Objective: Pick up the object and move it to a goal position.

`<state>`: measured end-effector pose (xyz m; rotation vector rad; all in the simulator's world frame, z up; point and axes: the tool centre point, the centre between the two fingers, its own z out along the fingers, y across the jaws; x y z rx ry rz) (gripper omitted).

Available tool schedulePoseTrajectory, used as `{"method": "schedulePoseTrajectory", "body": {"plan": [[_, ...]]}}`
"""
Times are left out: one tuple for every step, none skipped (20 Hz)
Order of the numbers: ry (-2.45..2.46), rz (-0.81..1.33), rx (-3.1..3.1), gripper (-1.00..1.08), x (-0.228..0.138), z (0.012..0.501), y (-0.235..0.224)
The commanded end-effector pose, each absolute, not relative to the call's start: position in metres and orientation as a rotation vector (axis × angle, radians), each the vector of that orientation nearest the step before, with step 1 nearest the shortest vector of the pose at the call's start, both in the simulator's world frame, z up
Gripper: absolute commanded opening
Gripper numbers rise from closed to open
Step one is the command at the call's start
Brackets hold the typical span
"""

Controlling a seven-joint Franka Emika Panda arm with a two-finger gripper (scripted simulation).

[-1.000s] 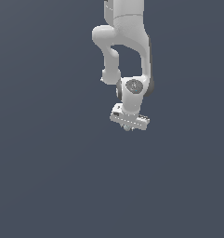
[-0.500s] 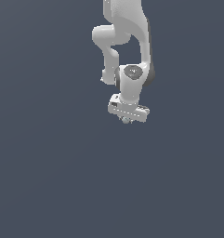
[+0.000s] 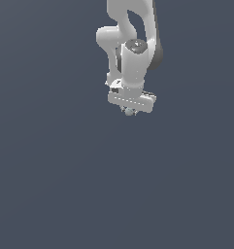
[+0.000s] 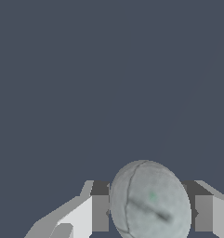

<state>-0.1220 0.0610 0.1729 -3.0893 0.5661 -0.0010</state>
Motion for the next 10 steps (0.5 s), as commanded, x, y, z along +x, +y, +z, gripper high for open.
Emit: {"method": "schedulePoseTrajectory", "body": {"plan": [[0.566,0.000,-3.089,-1.00,-0.126,0.193,0.057],[0.566,0.000,-3.089,-1.00,-0.128,0.200,0.055],[0.566,0.000,-3.089,-1.00,-0.129,0.206,0.054],[0.566,0.000,-3.089,-1.00,-0.130,0.212,0.053],[0.566,0.000,-3.089,-1.00,-0.131,0.218,0.052],[0.566,0.000,-3.089,-1.00,-0.132,0.224,0.050],[0.566,0.000,-3.089,-1.00,-0.132,0.229,0.049],[0.566,0.000,-3.089,-1.00,-0.133,0.233,0.049],[0.566,0.000,-3.089,-1.00,-0.134,0.237,0.048],[0.566,0.000,-3.090,-1.00,-0.134,0.240,0.047]]}}
